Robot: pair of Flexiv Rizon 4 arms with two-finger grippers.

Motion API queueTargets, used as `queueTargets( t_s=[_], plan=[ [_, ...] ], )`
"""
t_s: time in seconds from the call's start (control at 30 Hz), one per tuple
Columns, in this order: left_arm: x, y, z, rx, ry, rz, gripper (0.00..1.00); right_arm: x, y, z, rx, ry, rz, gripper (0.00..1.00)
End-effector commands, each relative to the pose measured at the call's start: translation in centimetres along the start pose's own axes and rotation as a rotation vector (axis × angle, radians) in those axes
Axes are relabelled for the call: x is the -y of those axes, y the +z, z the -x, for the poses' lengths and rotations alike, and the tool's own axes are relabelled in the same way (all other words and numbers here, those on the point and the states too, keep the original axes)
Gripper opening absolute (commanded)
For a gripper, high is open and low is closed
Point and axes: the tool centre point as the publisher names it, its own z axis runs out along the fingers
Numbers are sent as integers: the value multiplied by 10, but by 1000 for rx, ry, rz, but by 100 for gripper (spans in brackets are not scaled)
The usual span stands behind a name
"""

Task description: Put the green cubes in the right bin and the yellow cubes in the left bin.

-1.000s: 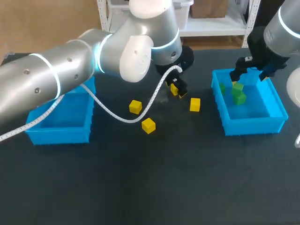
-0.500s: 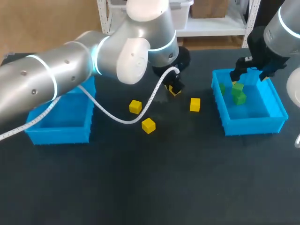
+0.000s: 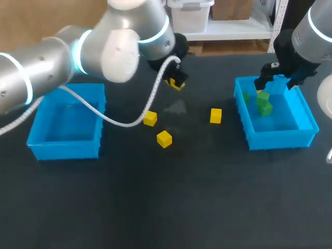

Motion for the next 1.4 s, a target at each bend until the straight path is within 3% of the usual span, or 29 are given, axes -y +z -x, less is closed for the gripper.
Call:
queueTargets(
  t_s=[0.03, 0.47, 0.8, 1.13, 1.4],
  plan=[
    [-16, -38, -29, 77, -28, 7, 0, 0, -1, -2, 5, 1, -3, 100],
    [-84, -97, -81, 130, -135, 83, 0, 0, -1, -2, 5, 1, -3, 100],
    [-133, -141, -132, 135, -224, 150, 0, 0, -1, -2, 5, 1, -3, 100],
    [-154, -161, -174, 115, -279, 184, 0, 0, -1, -2, 5, 1, -3, 100],
    [-161, -162, -194, 92, -296, 197, 0, 0, -1, -2, 5, 1, -3, 100]
  ],
)
